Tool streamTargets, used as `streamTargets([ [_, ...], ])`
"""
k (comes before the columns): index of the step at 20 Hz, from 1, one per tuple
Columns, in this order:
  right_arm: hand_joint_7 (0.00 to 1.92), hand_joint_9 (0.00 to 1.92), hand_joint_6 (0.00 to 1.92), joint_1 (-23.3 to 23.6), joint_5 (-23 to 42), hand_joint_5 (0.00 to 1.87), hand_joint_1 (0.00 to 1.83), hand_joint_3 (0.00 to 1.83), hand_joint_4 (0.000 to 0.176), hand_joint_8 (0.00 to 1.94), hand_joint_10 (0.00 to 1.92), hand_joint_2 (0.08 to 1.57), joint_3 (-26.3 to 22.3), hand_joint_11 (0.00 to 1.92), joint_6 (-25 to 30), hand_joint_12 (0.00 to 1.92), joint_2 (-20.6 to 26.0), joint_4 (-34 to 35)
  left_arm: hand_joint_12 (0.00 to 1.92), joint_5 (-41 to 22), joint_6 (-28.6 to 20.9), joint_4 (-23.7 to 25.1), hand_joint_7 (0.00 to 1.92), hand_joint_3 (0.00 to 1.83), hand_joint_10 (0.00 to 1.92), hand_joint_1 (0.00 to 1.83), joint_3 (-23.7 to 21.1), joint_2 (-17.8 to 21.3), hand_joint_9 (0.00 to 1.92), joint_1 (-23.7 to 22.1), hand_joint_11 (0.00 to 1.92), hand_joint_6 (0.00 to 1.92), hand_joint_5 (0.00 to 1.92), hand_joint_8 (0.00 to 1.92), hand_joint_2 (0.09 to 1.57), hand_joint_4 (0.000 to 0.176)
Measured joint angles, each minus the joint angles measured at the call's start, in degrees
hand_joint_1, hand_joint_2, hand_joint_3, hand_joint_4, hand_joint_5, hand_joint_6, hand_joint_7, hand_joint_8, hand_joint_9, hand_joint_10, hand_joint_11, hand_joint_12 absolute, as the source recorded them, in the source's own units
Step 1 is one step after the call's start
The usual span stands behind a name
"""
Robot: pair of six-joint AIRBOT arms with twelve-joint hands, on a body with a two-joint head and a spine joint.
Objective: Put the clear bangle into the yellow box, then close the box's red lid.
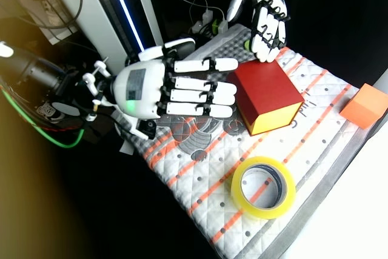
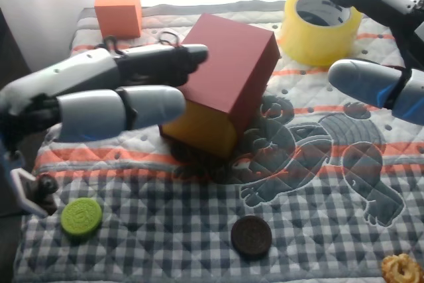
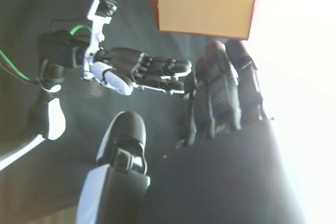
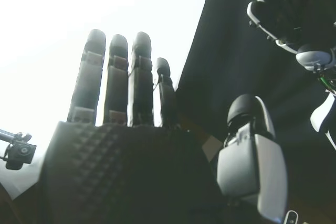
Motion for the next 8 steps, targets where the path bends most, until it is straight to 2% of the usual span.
streamTargets([
  [1, 0.43, 0.29, 0.0, -0.3, 1.0, 0.16, 0.0, 0.02, 0.063, 0.0, 0.01, 1.17, -0.5, 0.21, 0.0, 0.06, 0.8, -0.7, 0.87, -3.0, 0.1, -4.0, 0.29, 0.0, 0.0, 0.06, 0.0, 0.9, 0.36, 1.2, 0.02, 0.0, 0.18, 0.0, 1.39, 0.0],
  [2, 0.41, 0.3, 0.0, -0.7, 1.7, 0.14, 0.0, 0.02, 0.04, 0.0, 0.01, 1.19, -0.9, 0.21, 0.0, 0.06, 1.6, -1.0, 0.8, -6.4, 0.1, -7.4, 0.29, 0.0, 0.0, 0.05, 0.0, 1.8, 0.33, 2.3, 0.0, 0.01, 0.22, 0.0, 1.39, 0.0],
  [3, 0.42, 0.3, 0.0, -0.9, 2.6, 0.13, 0.0, 0.02, 0.033, 0.0, 0.01, 1.21, -1.4, 0.2, 0.0, 0.06, 2.4, -1.2, 0.93, -10.2, 0.2, -10.4, 0.37, 0.0, 0.02, 0.17, -0.3, 2.9, 0.45, 3.3, 0.09, 0.01, 0.27, 0.01, 1.37, 0.0],
  [4, 0.4, 0.28, 0.0, -1.3, 4.2, 0.13, 0.0, 0.01, 0.033, 0.0, 0.0, 1.26, -2.4, 0.16, -0.5, 0.04, 3.6, -1.2, 0.99, -17.1, 0.0, -14.1, 0.35, 0.0, 0.0, 0.15, -1.1, 4.3, 0.42, 4.6, 0.07, 0.0, 0.26, 0.0, 1.36, 0.0],
  [5, 0.4, 0.27, 0.0, -1.7, 5.7, 0.12, 0.0, 0.02, 0.024, 0.0, 0.0, 1.3, -3.2, 0.13, -1.5, 0.03, 4.5, -1.2, 0.99, -22.0, -0.6, -15.6, 0.31, 0.0, 0.0, 0.21, -1.4, 4.9, 0.39, 5.5, 0.05, 0.0, 0.26, 0.0, 1.35, 0.0],
  [6, 0.4, 0.32, 0.01, -2.8, 7.9, 0.16, 0.09, 0.01, 0.006, 0.0, 0.01, 1.32, -4.1, 0.16, -2.1, 0.05, 5.7, -1.4, 1.06, -28.4, -3.2, -16.5, 0.32, 0.0, 0.0, 0.13, -1.5, 5.1, 0.4, 7.1, 0.08, 0.0, 0.25, 0.0, 1.28, 0.0],
  [7, 0.4, 0.34, 0.0, -3.6, 9.5, 0.14, 0.15, 0.01, 0.015, 0.0, 0.02, 1.32, -4.6, 0.19, -2.4, 0.06, 6.5, -1.8, 1.07, -32.6, -6.9, -17.0, 0.34, 0.0, 0.01, 0.21, -1.4, 5.1, 0.41, 8.7, 0.05, 0.0, 0.26, 0.01, 1.25, 0.0],
  [8, 0.41, 0.38, 0.01, -4.5, 10.9, 0.15, 0.25, 0.0, 0.005, 0.0, 0.02, 1.3, -5.1, 0.23, -2.7, 0.08, 7.0, -1.9, 0.99, -35.7, -10.6, -17.2, 0.44, 0.0, 0.01, 0.48, -0.9, 4.8, 0.48, 10.5, 0.07, 0.0, 0.3, 0.01, 1.14, 0.0],
])
